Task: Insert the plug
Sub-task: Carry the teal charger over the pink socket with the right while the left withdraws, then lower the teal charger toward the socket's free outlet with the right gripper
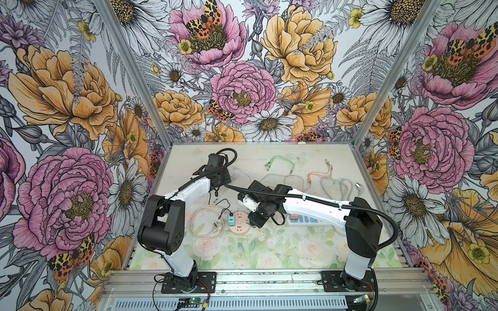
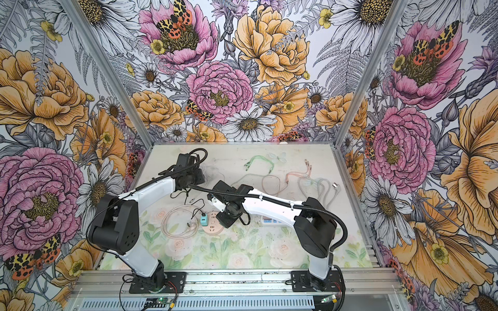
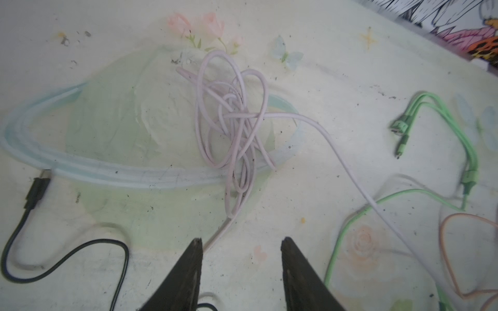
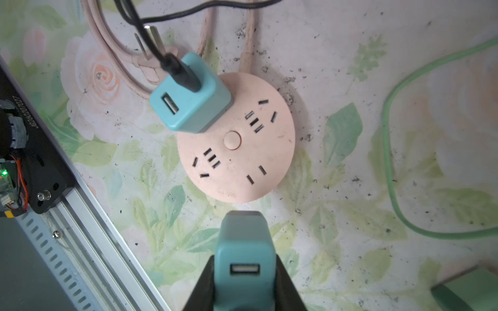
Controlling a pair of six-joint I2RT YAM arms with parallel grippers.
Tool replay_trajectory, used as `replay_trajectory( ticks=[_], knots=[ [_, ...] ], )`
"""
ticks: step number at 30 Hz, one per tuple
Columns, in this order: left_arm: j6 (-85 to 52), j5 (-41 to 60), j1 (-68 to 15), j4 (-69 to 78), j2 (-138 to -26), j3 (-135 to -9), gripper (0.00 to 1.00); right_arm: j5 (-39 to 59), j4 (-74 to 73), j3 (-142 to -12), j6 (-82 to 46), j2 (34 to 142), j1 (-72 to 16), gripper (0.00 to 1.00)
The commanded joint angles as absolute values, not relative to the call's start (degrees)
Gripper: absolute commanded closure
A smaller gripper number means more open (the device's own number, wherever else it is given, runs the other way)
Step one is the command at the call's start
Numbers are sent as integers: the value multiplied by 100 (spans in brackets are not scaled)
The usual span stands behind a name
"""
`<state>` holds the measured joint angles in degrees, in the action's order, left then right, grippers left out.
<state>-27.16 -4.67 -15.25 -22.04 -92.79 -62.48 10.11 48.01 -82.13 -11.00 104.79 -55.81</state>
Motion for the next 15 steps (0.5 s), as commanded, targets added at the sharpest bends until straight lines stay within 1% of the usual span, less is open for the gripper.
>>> replay_trajectory(
  ticks=[1,8,15],
  knots=[
    [-2978,-520,-1551,-2109,-8769,-5910,50,1038,4766,-8580,-1544,10550,-5574,100],
    [-3088,-940,-1503,-2361,-7645,-5372,48,700,4755,-8840,-2544,10795,-5578,100],
    [-3044,-1089,-1473,-2463,-6768,-5124,48,314,4746,-8861,-3175,10972,-5598,100]
  ],
)
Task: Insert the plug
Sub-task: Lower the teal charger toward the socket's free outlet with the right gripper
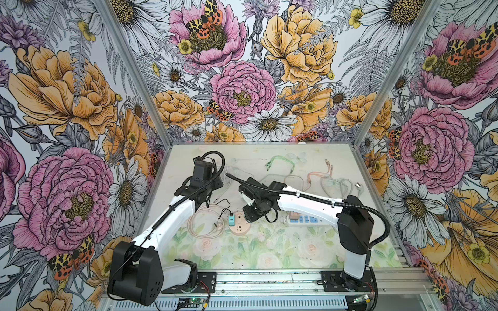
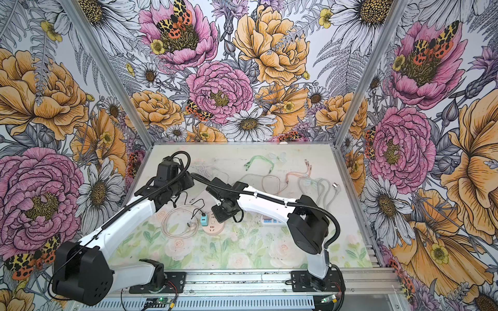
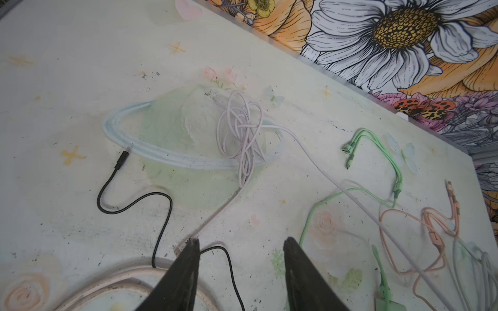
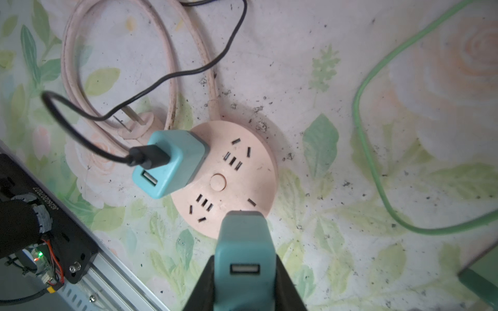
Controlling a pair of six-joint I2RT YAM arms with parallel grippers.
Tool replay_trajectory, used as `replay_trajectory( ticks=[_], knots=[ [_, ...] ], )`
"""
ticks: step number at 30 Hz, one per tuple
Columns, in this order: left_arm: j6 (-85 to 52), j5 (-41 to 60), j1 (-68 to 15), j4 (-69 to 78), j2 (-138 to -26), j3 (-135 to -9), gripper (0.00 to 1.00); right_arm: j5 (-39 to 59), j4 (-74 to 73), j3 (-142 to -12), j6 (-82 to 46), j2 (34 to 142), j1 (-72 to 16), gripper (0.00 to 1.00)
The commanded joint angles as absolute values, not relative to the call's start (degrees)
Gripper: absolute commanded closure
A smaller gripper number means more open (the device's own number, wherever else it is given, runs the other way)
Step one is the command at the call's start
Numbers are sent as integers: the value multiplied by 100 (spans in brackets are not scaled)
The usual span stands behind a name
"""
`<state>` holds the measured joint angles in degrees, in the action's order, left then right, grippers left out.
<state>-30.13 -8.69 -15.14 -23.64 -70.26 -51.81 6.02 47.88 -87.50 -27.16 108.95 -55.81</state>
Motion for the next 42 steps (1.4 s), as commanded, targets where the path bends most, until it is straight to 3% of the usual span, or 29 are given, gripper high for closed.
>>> replay_trajectory(
  ticks=[1,28,42],
  knots=[
    [-3008,-1121,-1470,-2515,-6687,-5136,48,246,4746,-8859,-3258,10986,-5612,100],
    [-2839,-912,-1336,-2678,-5985,-4702,47,-904,4486,-8684,-4604,11002,-6035,100],
    [-2821,-853,-1311,-2672,-6063,-4673,47,-639,4445,-8660,-4728,11060,-6064,100]
  ],
)
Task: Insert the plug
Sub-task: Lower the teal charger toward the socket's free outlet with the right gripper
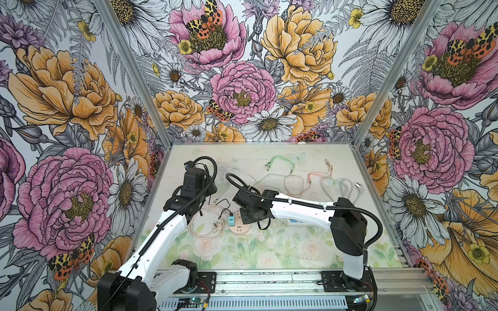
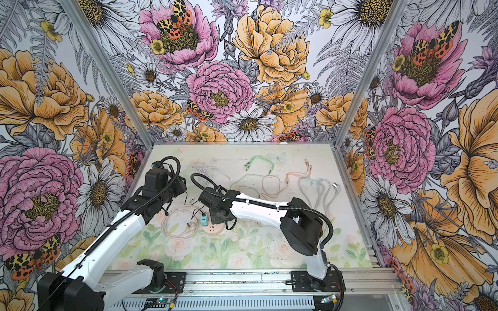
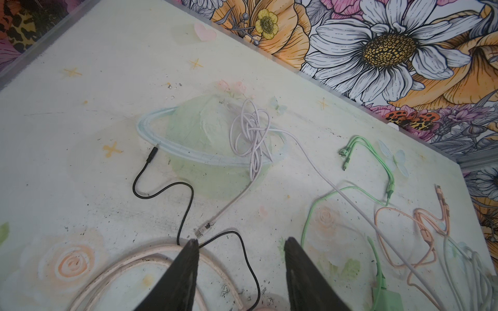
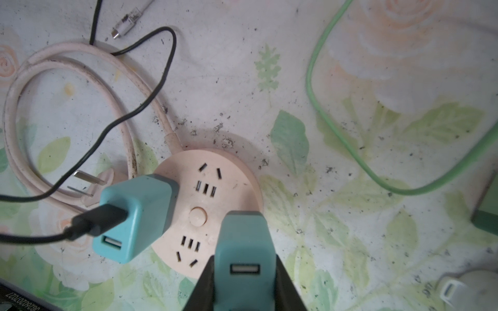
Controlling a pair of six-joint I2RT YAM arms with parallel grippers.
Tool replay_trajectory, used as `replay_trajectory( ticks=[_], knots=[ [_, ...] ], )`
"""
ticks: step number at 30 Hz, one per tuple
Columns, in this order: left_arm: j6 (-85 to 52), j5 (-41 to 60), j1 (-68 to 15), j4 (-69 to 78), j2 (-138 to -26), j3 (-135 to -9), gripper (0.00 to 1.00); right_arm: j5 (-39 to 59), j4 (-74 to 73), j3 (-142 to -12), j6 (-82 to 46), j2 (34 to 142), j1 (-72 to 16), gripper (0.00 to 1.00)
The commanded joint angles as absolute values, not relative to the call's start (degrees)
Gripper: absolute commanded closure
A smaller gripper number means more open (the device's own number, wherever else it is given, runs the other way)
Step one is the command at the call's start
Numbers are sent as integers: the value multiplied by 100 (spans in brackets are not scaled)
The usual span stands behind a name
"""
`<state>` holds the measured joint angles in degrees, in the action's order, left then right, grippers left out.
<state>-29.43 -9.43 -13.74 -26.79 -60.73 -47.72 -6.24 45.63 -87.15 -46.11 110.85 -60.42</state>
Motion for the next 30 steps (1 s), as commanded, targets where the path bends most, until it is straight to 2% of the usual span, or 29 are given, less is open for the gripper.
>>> replay_trajectory(
  ticks=[1,26,30],
  knots=[
    [-2830,-842,-1314,-2672,-6064,-4663,47,-626,4443,-8649,-4744,11068,-6073,100],
    [-2903,-803,-1301,-2608,-5668,-4454,47,-637,4486,-8522,-5212,11277,-6152,100],
    [-2916,-738,-1301,-2606,-5677,-4415,47,-757,4838,-8739,-5145,11497,-6119,100]
  ],
)
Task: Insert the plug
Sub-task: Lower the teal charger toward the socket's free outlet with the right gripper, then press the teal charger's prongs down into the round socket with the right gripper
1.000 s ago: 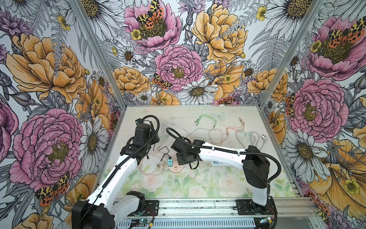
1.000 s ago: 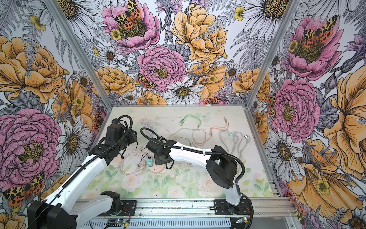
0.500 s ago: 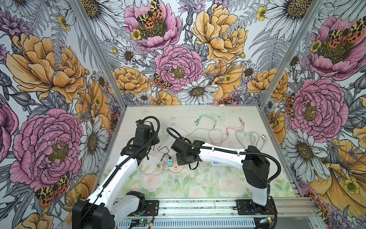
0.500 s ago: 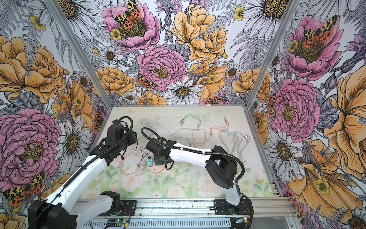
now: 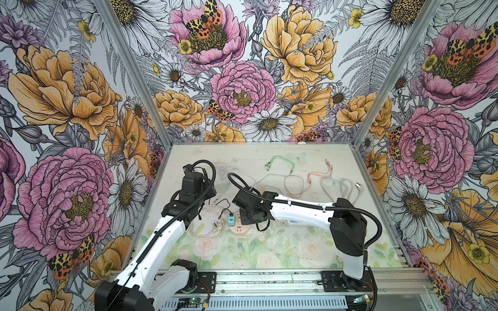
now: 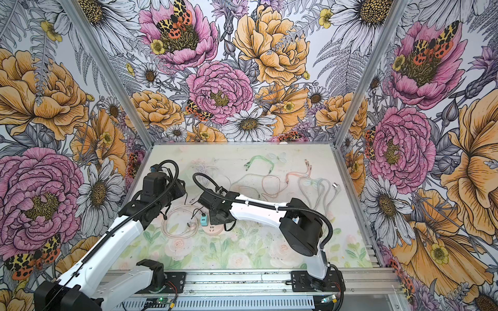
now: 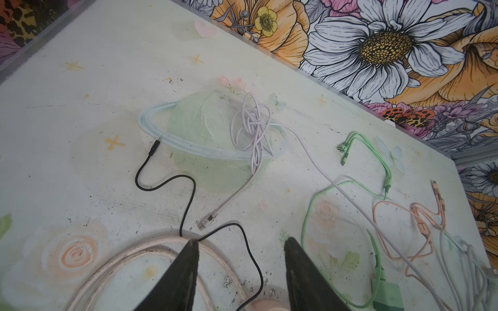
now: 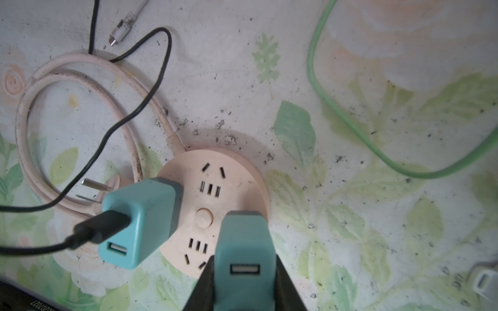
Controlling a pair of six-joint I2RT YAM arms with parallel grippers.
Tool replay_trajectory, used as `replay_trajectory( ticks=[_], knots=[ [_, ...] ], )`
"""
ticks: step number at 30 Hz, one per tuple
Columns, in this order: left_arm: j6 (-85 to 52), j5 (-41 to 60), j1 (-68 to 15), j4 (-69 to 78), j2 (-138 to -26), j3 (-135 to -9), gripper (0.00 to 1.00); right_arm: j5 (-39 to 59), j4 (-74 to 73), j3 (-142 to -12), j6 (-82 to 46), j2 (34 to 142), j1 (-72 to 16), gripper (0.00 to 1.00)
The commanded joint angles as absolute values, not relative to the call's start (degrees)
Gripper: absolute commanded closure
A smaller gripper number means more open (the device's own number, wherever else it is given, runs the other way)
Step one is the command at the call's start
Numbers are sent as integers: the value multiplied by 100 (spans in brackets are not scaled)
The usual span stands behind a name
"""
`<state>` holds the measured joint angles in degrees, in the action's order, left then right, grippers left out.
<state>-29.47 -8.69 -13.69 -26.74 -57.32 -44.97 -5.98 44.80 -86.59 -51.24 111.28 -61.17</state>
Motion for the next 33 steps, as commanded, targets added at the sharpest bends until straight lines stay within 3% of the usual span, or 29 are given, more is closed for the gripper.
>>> replay_trajectory(
  ticks=[1,12,33],
  knots=[
    [-2915,-734,-1301,-2609,-5678,-4408,47,-795,4919,-8780,-5109,11542,-6117,100],
    [-2891,-764,-1291,-2602,-5629,-4334,47,-1120,5655,-9477,-4801,12204,-6108,100],
    [-2906,-780,-940,-2797,-5448,-4135,47,-1044,5915,-9448,-4628,12775,-6214,100]
  ],
)
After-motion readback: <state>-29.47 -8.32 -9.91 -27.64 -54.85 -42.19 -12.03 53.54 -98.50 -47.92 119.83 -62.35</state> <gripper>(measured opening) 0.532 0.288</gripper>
